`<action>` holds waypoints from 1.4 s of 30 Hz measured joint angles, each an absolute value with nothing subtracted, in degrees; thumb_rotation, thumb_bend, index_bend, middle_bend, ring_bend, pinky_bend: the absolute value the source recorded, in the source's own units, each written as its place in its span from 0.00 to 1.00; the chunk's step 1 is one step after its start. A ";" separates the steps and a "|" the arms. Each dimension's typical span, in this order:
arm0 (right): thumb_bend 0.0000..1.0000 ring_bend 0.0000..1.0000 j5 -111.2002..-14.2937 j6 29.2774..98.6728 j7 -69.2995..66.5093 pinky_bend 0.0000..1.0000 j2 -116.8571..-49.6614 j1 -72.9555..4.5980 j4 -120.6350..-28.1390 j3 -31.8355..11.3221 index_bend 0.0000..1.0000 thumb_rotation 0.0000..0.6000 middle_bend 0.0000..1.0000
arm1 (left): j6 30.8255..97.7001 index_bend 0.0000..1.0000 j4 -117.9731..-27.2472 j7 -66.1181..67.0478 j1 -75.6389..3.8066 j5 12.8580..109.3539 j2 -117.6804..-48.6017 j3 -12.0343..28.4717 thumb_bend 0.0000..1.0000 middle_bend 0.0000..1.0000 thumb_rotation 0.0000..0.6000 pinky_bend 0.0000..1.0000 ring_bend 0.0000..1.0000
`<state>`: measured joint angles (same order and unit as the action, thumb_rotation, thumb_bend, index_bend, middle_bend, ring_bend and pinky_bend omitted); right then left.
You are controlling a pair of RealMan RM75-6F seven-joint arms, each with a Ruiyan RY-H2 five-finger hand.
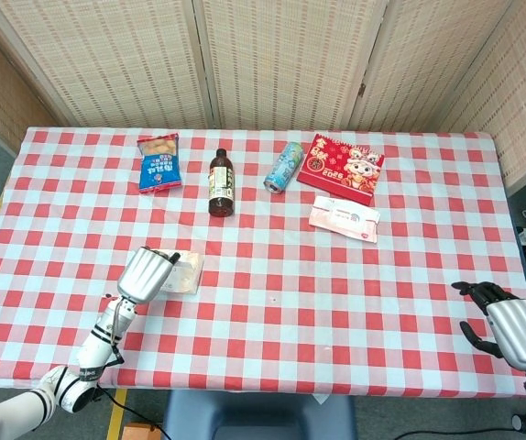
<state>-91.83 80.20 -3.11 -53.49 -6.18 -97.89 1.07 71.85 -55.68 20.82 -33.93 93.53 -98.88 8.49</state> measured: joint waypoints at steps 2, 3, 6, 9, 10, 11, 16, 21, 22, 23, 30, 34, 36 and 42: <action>0.29 0.24 -91.82 80.15 -3.13 0.51 -53.47 -6.20 -97.92 1.09 0.25 1.00 0.32 | 72.82 0.63 -54.72 20.54 -34.17 93.53 -99.43 8.47 0.55 0.85 1.00 0.85 0.85; 0.29 0.24 -91.82 80.12 -3.13 0.51 -53.46 -6.21 -97.93 1.10 0.25 1.00 0.32 | 73.27 0.63 -54.44 20.53 -34.26 93.55 -99.58 8.49 0.55 0.85 1.00 0.85 0.85; 0.29 0.24 -91.84 80.01 -3.11 0.51 -53.46 -6.26 -97.94 1.12 0.25 1.00 0.32 | 75.07 0.63 -53.93 20.93 -34.56 93.61 -99.84 8.74 0.55 0.85 1.00 0.85 0.85; 0.29 0.24 -91.84 79.82 -3.12 0.51 -53.45 -6.31 -97.95 1.18 0.25 1.00 0.32 | 76.45 0.63 -54.46 21.45 -34.72 93.44 -99.47 9.28 0.55 0.85 1.00 0.85 0.85; 0.29 0.24 -91.83 79.70 -3.09 0.51 -53.43 -6.35 -97.96 1.21 0.25 1.00 0.32 | 76.82 0.63 -55.09 21.69 -34.76 93.33 -99.04 9.55 0.55 0.85 1.00 0.85 0.85; 0.29 0.24 -91.81 79.61 -3.06 0.51 -53.42 -6.37 -97.96 1.24 0.25 1.00 0.32 | 77.11 0.63 -55.72 21.88 -34.78 93.25 -98.57 9.74 0.55 0.85 1.00 0.85 0.85; 0.29 0.24 -91.77 79.33 -2.70 0.51 -53.38 -6.49 -97.98 1.30 0.25 1.00 0.32 | 77.66 0.63 -61.44 23.04 -34.79 92.64 -93.11 10.71 0.55 0.86 1.00 0.85 0.85; 0.29 0.24 -91.90 79.04 -2.37 0.51 -53.40 -6.57 -98.09 1.48 0.25 1.00 0.32 | 76.71 0.63 -68.59 24.14 -34.07 91.12 -84.62 11.23 0.55 0.86 1.00 0.85 0.85; 0.29 0.24 -91.94 78.95 -2.24 0.51 -53.40 -6.60 -98.08 1.52 0.25 1.00 0.32 | 76.49 0.63 -70.03 24.68 -33.65 90.47 -82.38 11.34 0.55 0.86 1.00 0.85 0.85; 0.29 0.24 -91.94 78.86 -2.07 0.51 -53.41 -6.63 -98.08 1.54 0.25 1.00 0.32 | 76.41 0.64 -70.97 25.17 -33.23 89.89 -80.77 11.41 0.55 0.86 1.00 0.85 0.85; 0.29 0.24 -91.81 78.36 -1.19 0.51 -53.58 -6.81 -98.18 1.65 0.25 1.00 0.32 | 79.13 0.64 -72.55 27.92 -27.48 85.74 -74.68 11.05 0.55 0.86 1.00 0.85 0.85; 0.29 0.24 -91.82 78.10 -0.96 0.51 -53.62 -6.91 -98.19 1.73 0.25 1.00 0.32 | 81.02 0.65 -68.64 28.44 -24.73 83.42 -75.12 10.52 0.55 0.86 1.00 0.86 0.85; 0.29 0.24 -91.74 78.02 -0.82 0.51 -53.68 -6.96 -98.20 1.71 0.25 1.00 0.32 | 81.95 0.65 -66.52 28.63 -23.71 82.42 -75.84 10.40 0.55 0.86 1.00 0.86 0.85; 0.29 0.24 -91.58 77.77 -0.45 0.51 -53.78 -7.03 -98.30 1.77 0.26 1.00 0.32 | 85.30 0.46 -62.22 25.60 -20.99 82.27 -78.49 9.04 0.50 0.70 1.00 0.84 0.78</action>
